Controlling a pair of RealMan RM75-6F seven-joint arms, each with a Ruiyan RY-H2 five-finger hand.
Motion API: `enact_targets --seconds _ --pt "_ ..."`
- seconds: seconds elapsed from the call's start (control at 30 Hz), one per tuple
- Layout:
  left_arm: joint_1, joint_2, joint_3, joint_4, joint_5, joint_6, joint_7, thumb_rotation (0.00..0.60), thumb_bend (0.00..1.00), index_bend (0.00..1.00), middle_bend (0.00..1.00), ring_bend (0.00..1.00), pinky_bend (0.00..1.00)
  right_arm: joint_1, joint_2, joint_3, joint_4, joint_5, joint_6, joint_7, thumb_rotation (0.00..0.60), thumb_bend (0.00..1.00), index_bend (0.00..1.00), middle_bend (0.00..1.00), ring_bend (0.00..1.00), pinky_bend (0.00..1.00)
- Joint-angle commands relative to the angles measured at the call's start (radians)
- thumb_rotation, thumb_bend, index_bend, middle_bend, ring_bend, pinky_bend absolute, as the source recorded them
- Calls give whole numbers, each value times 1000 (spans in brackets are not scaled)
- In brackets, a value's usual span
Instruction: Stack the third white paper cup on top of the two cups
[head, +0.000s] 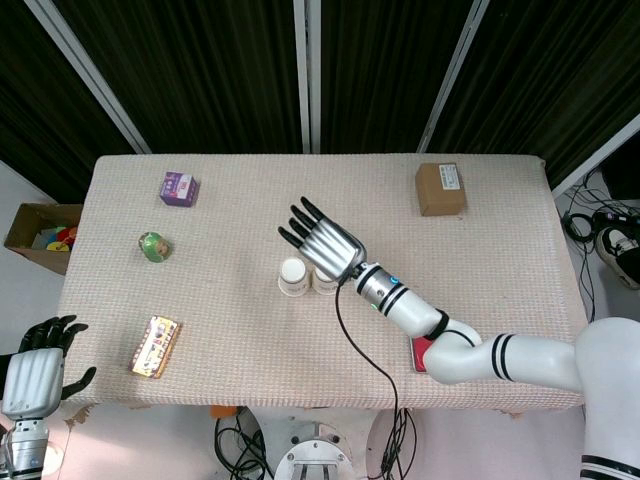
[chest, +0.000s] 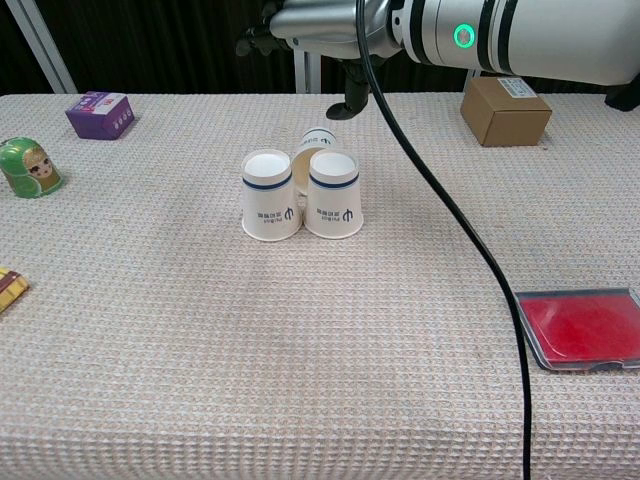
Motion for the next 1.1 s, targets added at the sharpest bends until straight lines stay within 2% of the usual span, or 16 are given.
enact_targets --seconds 0.03,0.47,0.6,0.83,1.0,1.1 --pt "-1 -1 -1 3 -2 -3 -3 600 187 285 188 139 169 5 -3 -7 4 5 2 -7 600 221 89 169 0 0" --pt "-6 -15 -6 33 -23 -23 -33 600 187 285 188 139 170 36 12 -15 55 64 -15 -24 600 220 90 169 0 0" --pt "-3 -21 -7 45 -35 -29 -46 600 187 285 188 139 169 47 -23 -13 137 85 -62 38 600 169 90 169 0 0" --pt "9 -27 -7 64 -61 -34 -67 600 187 285 188 139 169 69 -124 -22 349 84 -156 149 600 47 91 167 0 0" --pt "15 -28 -8 68 -71 -34 -73 600 187 285 188 139 169 96 -172 -25 453 57 -180 167 600 42 91 165 0 0" --pt "17 -31 -8 73 -76 -37 -80 600 187 285 188 139 169 99 -200 6 476 134 -205 200 600 62 87 164 0 0"
